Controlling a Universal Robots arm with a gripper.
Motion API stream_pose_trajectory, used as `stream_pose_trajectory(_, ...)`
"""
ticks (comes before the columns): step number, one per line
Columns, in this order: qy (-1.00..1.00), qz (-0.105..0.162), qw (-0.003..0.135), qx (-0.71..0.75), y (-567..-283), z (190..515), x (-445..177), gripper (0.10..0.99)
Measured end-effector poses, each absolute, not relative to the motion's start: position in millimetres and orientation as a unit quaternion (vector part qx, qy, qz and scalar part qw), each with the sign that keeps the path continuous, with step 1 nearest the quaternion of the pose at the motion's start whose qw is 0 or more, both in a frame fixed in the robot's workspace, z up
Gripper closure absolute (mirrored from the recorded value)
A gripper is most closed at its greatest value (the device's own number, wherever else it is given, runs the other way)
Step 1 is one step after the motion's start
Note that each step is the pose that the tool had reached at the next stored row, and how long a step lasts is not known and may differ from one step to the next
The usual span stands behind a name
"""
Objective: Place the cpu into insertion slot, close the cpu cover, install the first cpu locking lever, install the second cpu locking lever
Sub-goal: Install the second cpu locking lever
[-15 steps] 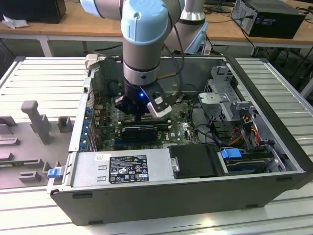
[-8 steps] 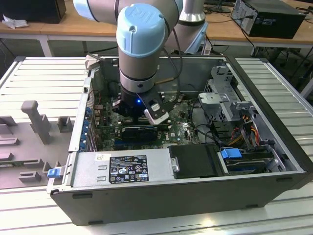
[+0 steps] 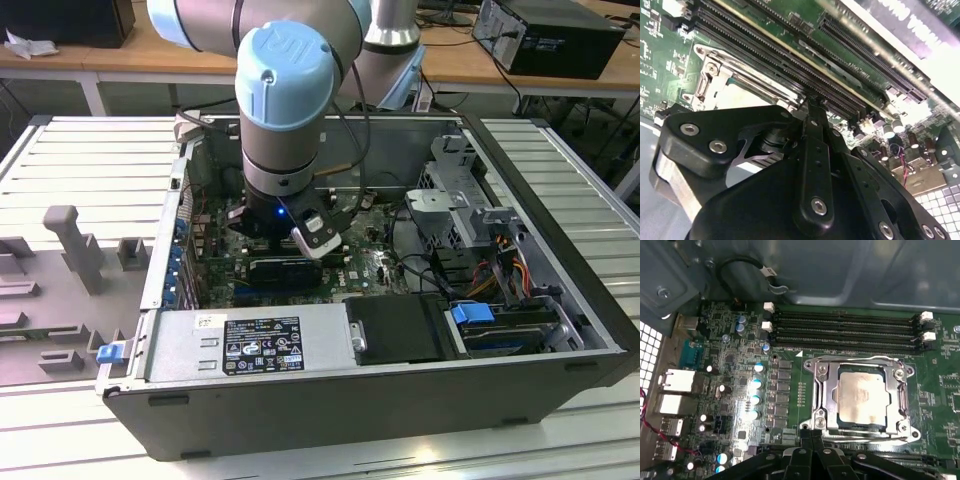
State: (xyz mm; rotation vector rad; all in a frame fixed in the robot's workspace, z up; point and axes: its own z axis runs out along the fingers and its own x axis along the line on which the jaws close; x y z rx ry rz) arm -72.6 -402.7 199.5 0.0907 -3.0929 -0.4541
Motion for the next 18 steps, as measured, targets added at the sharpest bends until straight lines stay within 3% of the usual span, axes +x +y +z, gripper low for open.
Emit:
stream_pose_trajectory(11,-0.987,-0.158,0.007,0.029,-395.0,197.4,-75.2,0.980)
stream_pose_trajectory(18,-0.987,-0.158,0.007,0.029,-394.8,237.7,-75.3,0.980)
